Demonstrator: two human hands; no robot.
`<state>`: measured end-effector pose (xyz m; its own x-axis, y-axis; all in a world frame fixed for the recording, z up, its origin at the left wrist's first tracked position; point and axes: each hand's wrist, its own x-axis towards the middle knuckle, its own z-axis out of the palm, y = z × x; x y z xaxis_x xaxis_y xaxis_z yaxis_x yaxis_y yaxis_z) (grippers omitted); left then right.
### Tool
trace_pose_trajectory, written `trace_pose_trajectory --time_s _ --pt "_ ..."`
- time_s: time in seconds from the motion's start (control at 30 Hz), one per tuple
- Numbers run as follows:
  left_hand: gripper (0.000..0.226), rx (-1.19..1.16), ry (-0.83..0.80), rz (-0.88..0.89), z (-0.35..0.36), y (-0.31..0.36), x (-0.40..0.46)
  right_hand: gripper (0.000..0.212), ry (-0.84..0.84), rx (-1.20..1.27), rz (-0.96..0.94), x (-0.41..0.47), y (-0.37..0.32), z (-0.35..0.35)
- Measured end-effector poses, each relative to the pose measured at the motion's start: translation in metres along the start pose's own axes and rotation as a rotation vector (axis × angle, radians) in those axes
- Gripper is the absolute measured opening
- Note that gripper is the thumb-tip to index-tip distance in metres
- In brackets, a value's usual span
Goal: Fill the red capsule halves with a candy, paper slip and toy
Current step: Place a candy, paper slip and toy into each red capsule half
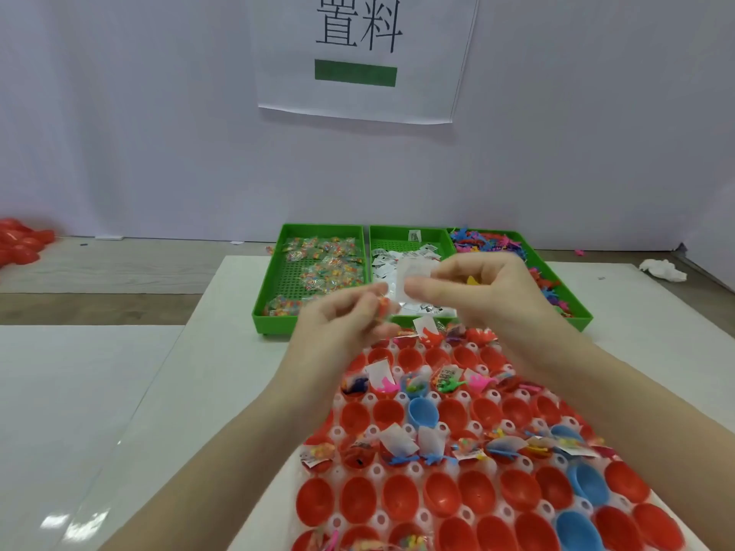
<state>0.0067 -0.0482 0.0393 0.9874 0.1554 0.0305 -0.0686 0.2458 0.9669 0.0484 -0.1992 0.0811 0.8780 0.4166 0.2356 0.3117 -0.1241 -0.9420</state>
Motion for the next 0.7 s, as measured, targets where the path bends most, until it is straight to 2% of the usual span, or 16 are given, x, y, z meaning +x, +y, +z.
trace_pose_trajectory --time_s 0.1,0.23,0.4,0.5,0.57,0.7 --pt "0.022 -0.027 -0.157 0.008 0.008 0.005 -0.038 0.023 -0.079 -0.092 0.012 -0.029 -0.007 0.002" --pt "0.033 0.035 -0.184 -0.03 0.007 0.004 -0.066 0.02 -0.134 -0.244 0.009 -0.056 -0.01 0.0" --pt "0.02 0.091 -0.33 -0.096 0.001 0.001 -0.087 0.02 -0.071 -0.414 -0.072 -0.083 -0.006 0.004" --pt "0.019 0.145 -0.269 -0.042 0.002 -0.001 -0.094 0.028 -0.016 -0.477 -0.139 -0.093 -0.004 0.011" --pt "0.02 0.154 -0.246 -0.036 0.004 -0.001 -0.097 0.028 -0.036 -0.455 -0.125 -0.099 -0.007 0.013" --pt "0.02 0.116 -0.161 -0.064 0.003 -0.004 -0.102 0.031 -0.085 -0.222 0.075 -0.107 -0.024 0.014"
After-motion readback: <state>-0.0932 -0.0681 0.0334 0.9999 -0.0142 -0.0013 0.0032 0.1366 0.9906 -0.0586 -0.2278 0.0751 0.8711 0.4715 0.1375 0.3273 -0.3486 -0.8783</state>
